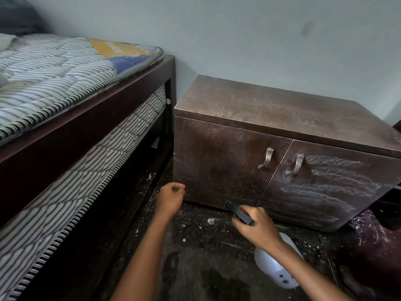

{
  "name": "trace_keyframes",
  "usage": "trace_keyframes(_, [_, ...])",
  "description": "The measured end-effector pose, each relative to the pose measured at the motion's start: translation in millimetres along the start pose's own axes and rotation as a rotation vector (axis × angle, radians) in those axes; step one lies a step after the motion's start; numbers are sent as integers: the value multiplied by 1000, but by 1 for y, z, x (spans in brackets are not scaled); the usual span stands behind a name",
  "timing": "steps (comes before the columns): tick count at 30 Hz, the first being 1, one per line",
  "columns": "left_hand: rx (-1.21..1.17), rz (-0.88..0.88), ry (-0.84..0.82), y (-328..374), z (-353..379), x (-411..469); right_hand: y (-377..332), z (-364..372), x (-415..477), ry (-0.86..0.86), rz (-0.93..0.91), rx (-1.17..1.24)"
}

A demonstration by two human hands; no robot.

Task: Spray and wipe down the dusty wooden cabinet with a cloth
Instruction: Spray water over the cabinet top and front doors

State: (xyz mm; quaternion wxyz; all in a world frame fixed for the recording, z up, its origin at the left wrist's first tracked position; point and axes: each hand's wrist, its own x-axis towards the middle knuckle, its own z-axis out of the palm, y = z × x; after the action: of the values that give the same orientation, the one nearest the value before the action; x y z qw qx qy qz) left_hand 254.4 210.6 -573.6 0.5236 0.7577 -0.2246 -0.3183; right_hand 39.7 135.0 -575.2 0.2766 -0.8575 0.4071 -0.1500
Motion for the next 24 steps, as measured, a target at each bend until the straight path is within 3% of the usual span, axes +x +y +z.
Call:
trace_keyframes(10, [47, 11, -82, 2, 24, -1, 37, -23, -20, 208, 181, 6])
trace_keyframes(18, [63, 28, -187, 10, 62, -9, 55, -39, -41, 359, 197, 49])
trace_keyframes(24, [54, 14, -277, 18, 87, -17, 74, -49, -57, 351, 305, 213])
